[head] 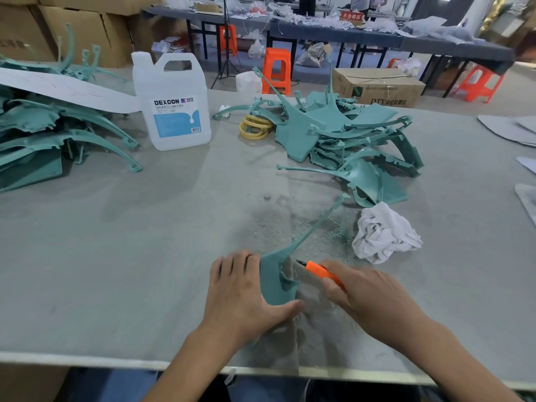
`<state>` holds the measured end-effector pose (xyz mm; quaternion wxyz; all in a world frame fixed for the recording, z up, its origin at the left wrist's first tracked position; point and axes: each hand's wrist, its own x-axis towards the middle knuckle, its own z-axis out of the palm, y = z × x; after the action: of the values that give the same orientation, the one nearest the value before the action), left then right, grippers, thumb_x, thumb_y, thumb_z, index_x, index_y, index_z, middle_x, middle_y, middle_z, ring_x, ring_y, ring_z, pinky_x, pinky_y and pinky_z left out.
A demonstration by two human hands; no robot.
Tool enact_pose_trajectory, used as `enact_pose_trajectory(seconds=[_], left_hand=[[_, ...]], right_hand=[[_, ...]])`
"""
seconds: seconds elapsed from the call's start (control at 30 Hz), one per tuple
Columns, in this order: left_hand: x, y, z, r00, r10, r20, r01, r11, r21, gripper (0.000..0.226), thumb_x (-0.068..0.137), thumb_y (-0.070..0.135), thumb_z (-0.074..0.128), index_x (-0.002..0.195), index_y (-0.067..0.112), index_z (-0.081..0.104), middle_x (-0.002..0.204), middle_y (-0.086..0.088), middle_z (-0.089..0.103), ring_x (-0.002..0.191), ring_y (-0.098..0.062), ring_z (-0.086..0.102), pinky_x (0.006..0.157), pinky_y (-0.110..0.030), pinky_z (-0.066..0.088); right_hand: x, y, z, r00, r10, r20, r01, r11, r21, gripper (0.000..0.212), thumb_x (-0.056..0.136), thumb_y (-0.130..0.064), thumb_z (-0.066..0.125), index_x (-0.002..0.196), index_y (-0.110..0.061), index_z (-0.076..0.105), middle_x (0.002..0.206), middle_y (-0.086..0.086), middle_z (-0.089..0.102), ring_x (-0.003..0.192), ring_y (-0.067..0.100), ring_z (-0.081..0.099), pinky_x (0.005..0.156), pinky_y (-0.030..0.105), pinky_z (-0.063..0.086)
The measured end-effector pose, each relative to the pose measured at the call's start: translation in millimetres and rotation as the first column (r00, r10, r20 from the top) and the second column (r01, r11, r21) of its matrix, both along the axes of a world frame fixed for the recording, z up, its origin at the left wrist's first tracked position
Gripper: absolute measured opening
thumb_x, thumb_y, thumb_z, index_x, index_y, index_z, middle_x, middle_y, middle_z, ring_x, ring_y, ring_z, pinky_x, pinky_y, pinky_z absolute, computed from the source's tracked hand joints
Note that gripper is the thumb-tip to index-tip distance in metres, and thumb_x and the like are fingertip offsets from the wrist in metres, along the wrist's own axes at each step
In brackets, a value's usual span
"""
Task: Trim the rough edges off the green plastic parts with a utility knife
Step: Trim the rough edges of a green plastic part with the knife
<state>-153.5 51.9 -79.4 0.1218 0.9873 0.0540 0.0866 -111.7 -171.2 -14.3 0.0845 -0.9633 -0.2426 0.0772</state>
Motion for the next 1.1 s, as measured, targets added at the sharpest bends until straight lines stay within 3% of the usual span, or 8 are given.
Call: enact_pose_trajectory(seconds=[0.3, 0.43, 0.5, 0.6, 0.77, 0.93, 1.0, 1.1], left_hand=[[-2.0, -1.6, -2.3, 0.997, -0.008, 0.079, 0.013, 0.998, -0.057, 0.11, 0.057, 0.105, 0.022, 0.115, 0.019, 0.058, 0.118, 0.003, 0.053, 0.108, -0.023, 0.047, 0.104, -0.04, 0.03], [-2.3, -2.8, -3.0, 0.996, -0.006, 0.087, 0.01, 0.999, -0.049, 0.107, 0.056, 0.103, 0.033, 0.115, 0.018, 0.059, 0.117, 0.002, 0.053, 0.108, -0.024, 0.048, 0.105, -0.04, 0.029], [-2.5, -3.3, -3.2, 0.996, -0.004, 0.093, 0.009, 0.999, -0.052, 0.107, 0.056, 0.103, 0.035, 0.115, 0.017, 0.06, 0.117, 0.002, 0.054, 0.108, -0.024, 0.048, 0.105, -0.041, 0.03], [-3.0, -2.8, -2.7, 0.996, -0.004, 0.093, 0.009, 0.998, -0.057, 0.11, 0.057, 0.105, 0.025, 0.115, 0.018, 0.059, 0.116, 0.003, 0.052, 0.108, -0.023, 0.045, 0.105, -0.039, 0.026], [-2.0, -2.9, -3.0, 0.997, -0.011, 0.08, 0.015, 0.999, -0.043, 0.1, 0.057, 0.1, 0.039, 0.116, 0.021, 0.054, 0.116, 0.005, 0.045, 0.108, -0.02, 0.037, 0.105, -0.04, 0.027], [-2.8, -3.8, -2.8, 0.996, -0.021, 0.083, 0.024, 0.999, -0.042, 0.1, 0.057, 0.102, 0.037, 0.12, 0.024, 0.051, 0.118, 0.008, 0.04, 0.111, -0.018, 0.035, 0.107, -0.037, 0.023], [-2.4, -4.6, -3.1, 0.996, -0.012, 0.093, 0.016, 0.999, -0.047, 0.1, 0.056, 0.101, 0.038, 0.12, 0.026, 0.051, 0.118, 0.008, 0.04, 0.111, -0.018, 0.034, 0.106, -0.036, 0.02], [-1.9, -4.6, -4.6, 0.994, -0.013, 0.112, 0.017, 0.999, -0.041, 0.097, 0.056, 0.099, 0.043, 0.116, 0.023, 0.054, 0.115, 0.006, 0.044, 0.108, -0.02, 0.038, 0.103, -0.036, 0.022]], right_hand=[[-4.1, 1.6, 8.2, 0.993, 0.035, -0.112, -0.033, 0.999, 0.025, 0.038, 0.102, -0.06, 0.029, 0.133, -0.043, 0.044, 0.106, -0.013, 0.068, 0.101, 0.02, 0.063, 0.088, 0.042, 0.049], [-1.2, 2.9, 6.3, 0.975, -0.003, -0.22, 0.043, 0.983, 0.178, 0.031, 0.103, -0.056, 0.036, 0.121, -0.041, 0.056, 0.081, -0.016, 0.066, 0.066, 0.007, 0.063, 0.066, 0.031, 0.051], [5.5, 1.3, 5.6, 0.912, -0.034, -0.409, 0.186, 0.923, 0.338, 0.028, 0.103, -0.051, 0.043, 0.111, -0.036, 0.065, 0.075, -0.008, 0.068, 0.046, 0.009, 0.056, 0.043, 0.024, 0.041], [12.9, -3.5, 5.3, 0.814, -0.046, -0.578, 0.365, 0.816, 0.449, 0.019, 0.101, -0.043, 0.054, 0.11, -0.046, 0.071, 0.067, -0.003, 0.065, 0.044, 0.013, 0.047, 0.04, 0.021, 0.034], [25.3, -9.7, 21.1, 0.862, -0.191, -0.47, 0.458, 0.69, 0.56, 0.026, 0.102, -0.038, 0.055, 0.083, -0.038, 0.073, 0.059, -0.007, 0.057, 0.04, 0.005, 0.039, 0.037, 0.016, 0.03], [24.0, -8.3, 34.7, 0.888, -0.274, -0.368, 0.458, 0.578, 0.675, 0.017, 0.103, -0.033, 0.054, 0.099, -0.03, 0.07, 0.063, -0.005, 0.057, 0.043, 0.006, 0.039, 0.039, 0.016, 0.031], [9.6, 4.6, 26.5, 0.868, -0.219, -0.445, 0.491, 0.515, 0.703, 0.018, 0.104, -0.031, 0.052, 0.106, -0.034, 0.07, 0.065, -0.005, 0.056, 0.045, 0.007, 0.041, 0.04, 0.018, 0.031], [-10.1, 19.1, 17.0, 0.709, -0.052, -0.703, 0.648, 0.44, 0.621, 0.024, 0.103, -0.025, 0.048, 0.101, -0.033, 0.071, 0.075, 0.002, 0.058, 0.049, 0.015, 0.044, 0.044, 0.028, 0.033]])
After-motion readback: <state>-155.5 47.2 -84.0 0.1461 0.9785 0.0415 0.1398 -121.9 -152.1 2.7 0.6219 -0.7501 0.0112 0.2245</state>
